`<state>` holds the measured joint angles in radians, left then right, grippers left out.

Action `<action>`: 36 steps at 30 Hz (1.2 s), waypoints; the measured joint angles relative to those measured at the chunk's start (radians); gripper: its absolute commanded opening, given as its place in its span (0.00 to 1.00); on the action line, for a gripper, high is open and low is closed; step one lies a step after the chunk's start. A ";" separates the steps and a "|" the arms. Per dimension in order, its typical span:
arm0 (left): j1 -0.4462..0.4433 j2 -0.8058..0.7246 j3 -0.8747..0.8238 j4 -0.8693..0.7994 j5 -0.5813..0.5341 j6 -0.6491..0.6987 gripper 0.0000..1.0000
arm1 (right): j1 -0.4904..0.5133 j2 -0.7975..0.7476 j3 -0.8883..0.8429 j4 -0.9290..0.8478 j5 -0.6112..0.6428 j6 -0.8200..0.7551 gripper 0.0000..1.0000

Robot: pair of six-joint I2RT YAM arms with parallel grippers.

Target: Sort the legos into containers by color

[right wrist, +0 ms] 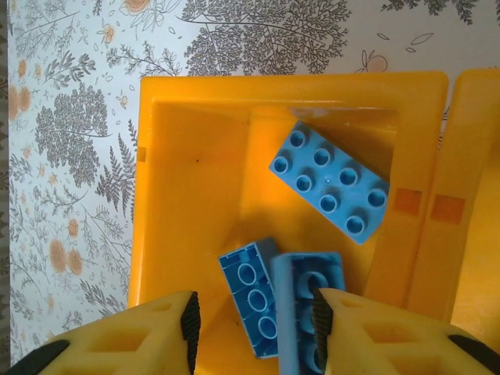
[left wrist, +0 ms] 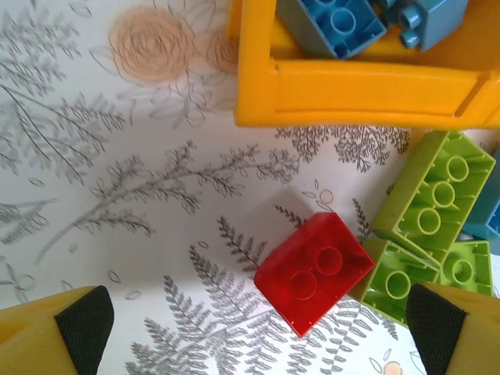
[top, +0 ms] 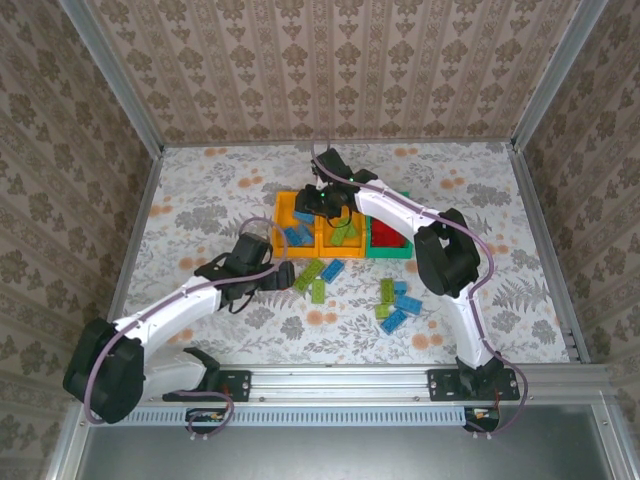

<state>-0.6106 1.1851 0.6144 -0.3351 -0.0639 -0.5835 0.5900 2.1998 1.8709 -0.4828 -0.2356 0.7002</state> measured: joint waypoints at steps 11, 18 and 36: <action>-0.026 0.091 0.002 -0.001 0.077 -0.008 0.99 | 0.015 -0.026 -0.017 0.000 0.004 -0.043 0.59; -0.026 0.162 0.035 -0.034 0.070 0.096 0.90 | 0.003 -0.115 -0.094 0.005 0.016 -0.043 0.59; -0.051 0.344 0.204 -0.129 0.007 0.283 0.98 | -0.060 -0.166 -0.175 0.007 0.023 -0.043 0.61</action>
<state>-0.6613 1.5288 0.8181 -0.4641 -0.0570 -0.3000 0.5301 2.0338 1.6955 -0.4759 -0.2123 0.6567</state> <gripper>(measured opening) 0.986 0.611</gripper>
